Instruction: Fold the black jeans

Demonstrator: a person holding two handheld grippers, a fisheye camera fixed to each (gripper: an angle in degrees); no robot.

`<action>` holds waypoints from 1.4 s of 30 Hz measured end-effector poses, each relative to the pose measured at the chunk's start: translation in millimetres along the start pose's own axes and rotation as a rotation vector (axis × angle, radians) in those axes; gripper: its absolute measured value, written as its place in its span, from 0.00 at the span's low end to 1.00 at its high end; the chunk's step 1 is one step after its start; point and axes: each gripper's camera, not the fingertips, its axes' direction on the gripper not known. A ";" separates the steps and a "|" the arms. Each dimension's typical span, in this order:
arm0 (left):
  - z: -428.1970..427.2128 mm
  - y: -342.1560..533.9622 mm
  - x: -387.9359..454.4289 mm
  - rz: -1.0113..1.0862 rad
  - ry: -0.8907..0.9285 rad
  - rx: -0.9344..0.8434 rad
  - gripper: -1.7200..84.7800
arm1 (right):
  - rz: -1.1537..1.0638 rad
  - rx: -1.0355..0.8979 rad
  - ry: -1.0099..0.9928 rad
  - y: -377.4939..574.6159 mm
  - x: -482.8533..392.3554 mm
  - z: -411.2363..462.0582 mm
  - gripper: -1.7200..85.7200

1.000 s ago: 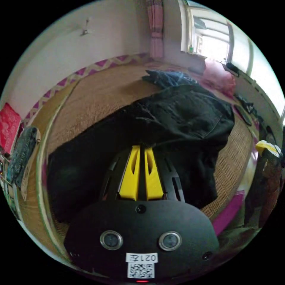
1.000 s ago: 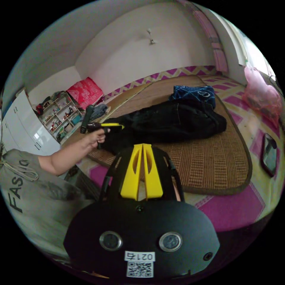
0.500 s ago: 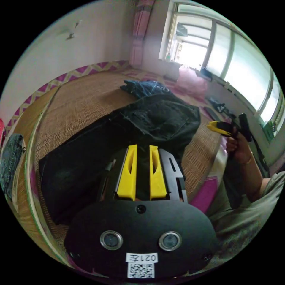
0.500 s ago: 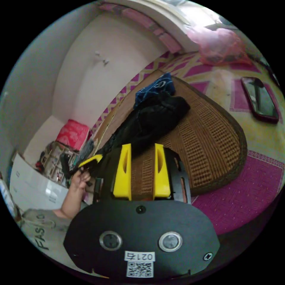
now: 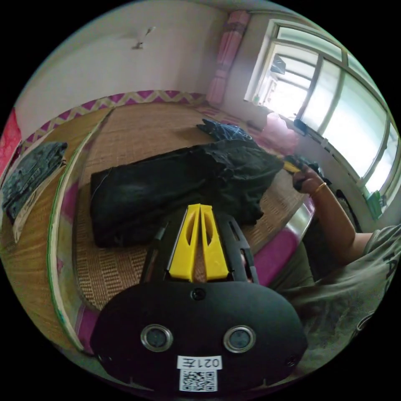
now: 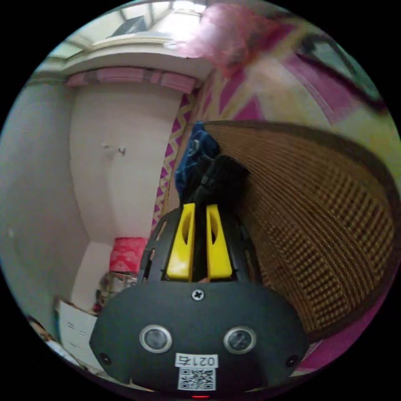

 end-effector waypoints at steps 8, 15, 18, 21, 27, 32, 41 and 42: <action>-64.3 47.8 -72.5 -0.066 0.004 0.083 0.01 | -1.215 -0.068 0.280 230.8 -353.0 118.8 0.07; -100.7 80.6 -144.5 -0.181 -0.009 0.072 0.01 | -1.779 -0.377 0.384 492.9 -361.6 307.8 0.07; -119.5 93.3 -176.9 -0.221 -0.018 0.068 0.01 | -1.793 -0.432 0.422 529.6 -333.8 345.0 0.07; -137.9 97.5 -204.9 -0.249 -0.042 0.084 0.01 | -1.793 -0.337 0.415 538.5 -346.2 337.2 0.07; -156.8 72.8 -253.1 -0.282 0.007 0.182 0.01 | -1.884 -0.418 0.440 574.7 -306.0 375.7 0.07; -164.2 25.8 -286.2 -0.248 0.001 0.229 0.01 | -1.733 -0.673 0.262 524.3 -300.6 369.1 0.09; -139.4 -56.3 -405.4 -0.340 0.063 0.134 0.16 | -0.985 -0.486 0.227 242.6 -228.8 322.1 0.17; -135.7 -59.3 -416.4 -0.358 0.097 0.123 0.17 | -0.926 -0.516 0.204 224.9 -216.3 327.4 0.17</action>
